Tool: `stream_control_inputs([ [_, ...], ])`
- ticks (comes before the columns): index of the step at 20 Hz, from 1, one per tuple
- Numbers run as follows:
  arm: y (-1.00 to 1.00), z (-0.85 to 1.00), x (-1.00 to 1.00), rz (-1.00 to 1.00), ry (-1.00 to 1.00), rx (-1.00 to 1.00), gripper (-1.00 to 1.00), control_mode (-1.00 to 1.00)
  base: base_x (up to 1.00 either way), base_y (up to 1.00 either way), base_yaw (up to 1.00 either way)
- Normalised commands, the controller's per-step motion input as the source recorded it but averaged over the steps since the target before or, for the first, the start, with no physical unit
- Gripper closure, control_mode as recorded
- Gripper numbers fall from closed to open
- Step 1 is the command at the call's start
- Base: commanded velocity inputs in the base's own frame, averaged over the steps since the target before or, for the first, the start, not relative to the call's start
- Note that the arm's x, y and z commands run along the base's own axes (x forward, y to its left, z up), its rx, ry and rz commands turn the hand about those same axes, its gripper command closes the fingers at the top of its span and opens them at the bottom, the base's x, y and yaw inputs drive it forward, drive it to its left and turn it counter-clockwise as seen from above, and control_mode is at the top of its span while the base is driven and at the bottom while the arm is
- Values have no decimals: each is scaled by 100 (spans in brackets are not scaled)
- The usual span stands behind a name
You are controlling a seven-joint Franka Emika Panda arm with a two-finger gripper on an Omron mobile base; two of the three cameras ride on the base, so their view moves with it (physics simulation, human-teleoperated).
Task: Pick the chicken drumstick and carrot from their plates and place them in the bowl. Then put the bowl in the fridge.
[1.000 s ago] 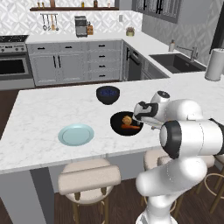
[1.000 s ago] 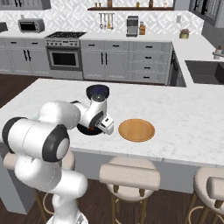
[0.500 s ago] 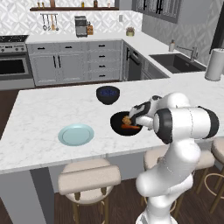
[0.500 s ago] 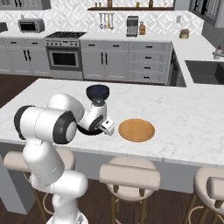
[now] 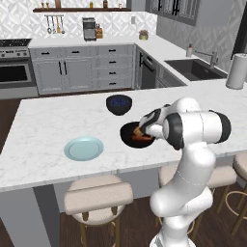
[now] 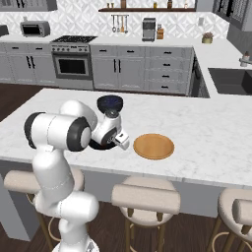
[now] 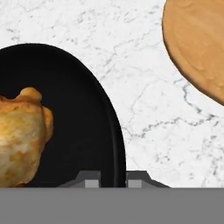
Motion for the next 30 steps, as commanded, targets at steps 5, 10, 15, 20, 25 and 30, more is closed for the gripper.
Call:
stream_control_inputs([
  [5,0,81,-31,-3,-5,2,100,-100,0,0,0],
  [10,0,99,-54,-12,-15,1,100,-100,0,0,0],
  [15,0,61,-48,-10,-19,0,100,-100,0,0,0],
  [20,-2,10,-21,-3,-13,0,100,-100,0,0,0],
  [25,1,0,-27,5,0,1,100,100,-48,34,28],
  [30,0,0,0,0,0,0,100,100,-33,100,63],
])
